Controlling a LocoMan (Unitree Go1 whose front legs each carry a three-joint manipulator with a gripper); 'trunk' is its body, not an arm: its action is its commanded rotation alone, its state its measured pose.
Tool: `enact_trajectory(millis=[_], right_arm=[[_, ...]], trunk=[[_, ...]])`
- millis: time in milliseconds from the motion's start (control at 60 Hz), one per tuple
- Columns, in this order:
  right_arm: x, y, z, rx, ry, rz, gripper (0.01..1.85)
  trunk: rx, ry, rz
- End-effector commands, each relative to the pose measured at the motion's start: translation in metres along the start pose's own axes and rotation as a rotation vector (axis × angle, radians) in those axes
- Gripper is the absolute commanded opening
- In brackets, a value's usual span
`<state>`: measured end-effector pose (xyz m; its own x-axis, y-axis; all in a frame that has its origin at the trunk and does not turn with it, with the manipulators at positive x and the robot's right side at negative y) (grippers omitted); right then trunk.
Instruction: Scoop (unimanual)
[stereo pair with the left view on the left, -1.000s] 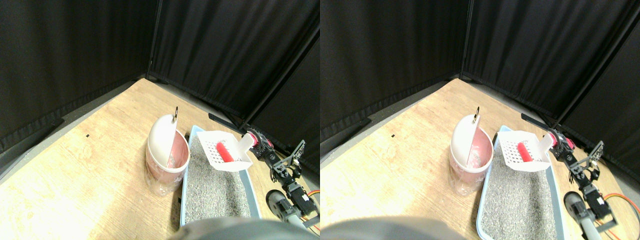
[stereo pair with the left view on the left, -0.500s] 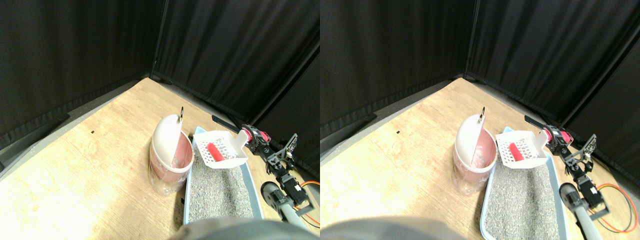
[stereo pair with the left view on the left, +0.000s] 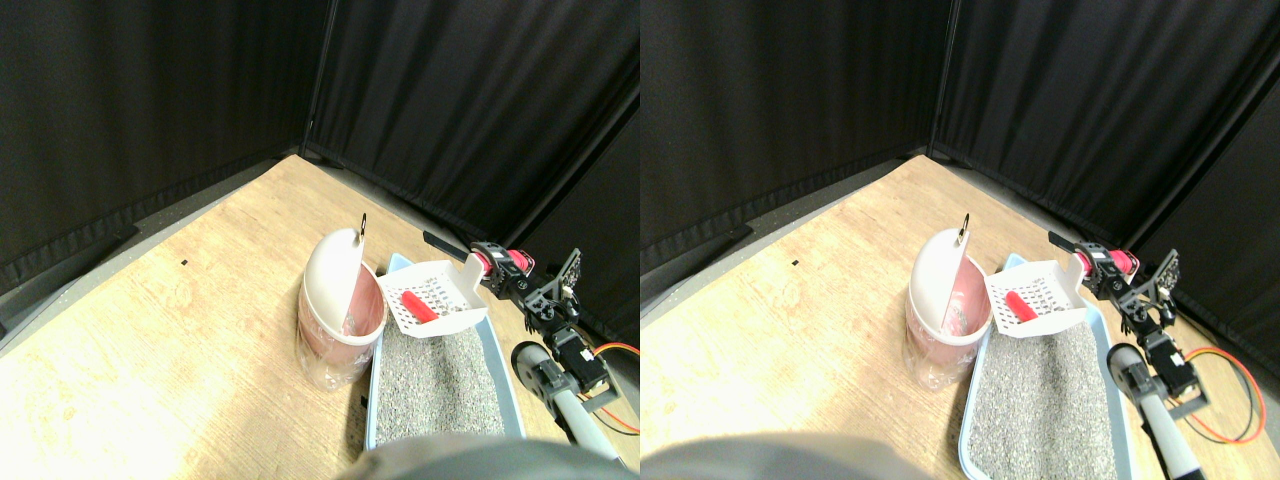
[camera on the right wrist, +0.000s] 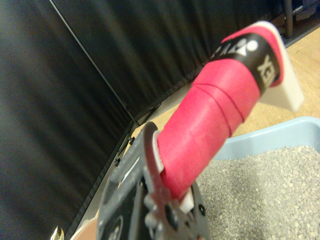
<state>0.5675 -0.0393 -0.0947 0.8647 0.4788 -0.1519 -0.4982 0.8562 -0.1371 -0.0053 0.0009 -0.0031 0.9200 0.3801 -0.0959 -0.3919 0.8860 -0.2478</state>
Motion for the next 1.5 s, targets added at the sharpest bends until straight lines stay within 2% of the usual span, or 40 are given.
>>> enact_trajectory(millis=[17,433,783,800,850,933,1083,1233,1250,1500], right_arm=[[0.003,0.004,0.008,-0.010,-0.025,0.000,0.05],[0.008,0.008,0.010,-0.066,-0.032,0.009,0.05],[0.004,0.013,0.025,-0.142,-0.029,-0.004,0.05],[0.004,0.015,0.029,-0.167,-0.013,-0.024,0.05],[0.005,0.015,0.029,-0.168,-0.017,-0.023,0.10],[0.006,0.016,0.032,-0.189,-0.023,-0.022,0.07],[0.007,0.017,0.036,-0.220,-0.036,-0.032,0.20],[0.008,0.019,0.037,-0.239,-0.024,-0.064,0.21],[0.008,0.019,0.037,-0.240,-0.025,-0.068,0.14],[0.008,0.022,0.042,-0.266,-0.034,-0.068,0.17]], trunk=[[-0.007,0.013,0.044],[-0.008,0.015,0.044],[-0.013,0.007,0.043],[-0.015,0.005,0.044],[-0.015,0.005,0.044],[-0.017,0.004,0.044],[-0.017,0.003,0.044],[-0.017,0.005,0.043],[-0.017,0.005,0.043],[-0.024,0.001,0.045]])
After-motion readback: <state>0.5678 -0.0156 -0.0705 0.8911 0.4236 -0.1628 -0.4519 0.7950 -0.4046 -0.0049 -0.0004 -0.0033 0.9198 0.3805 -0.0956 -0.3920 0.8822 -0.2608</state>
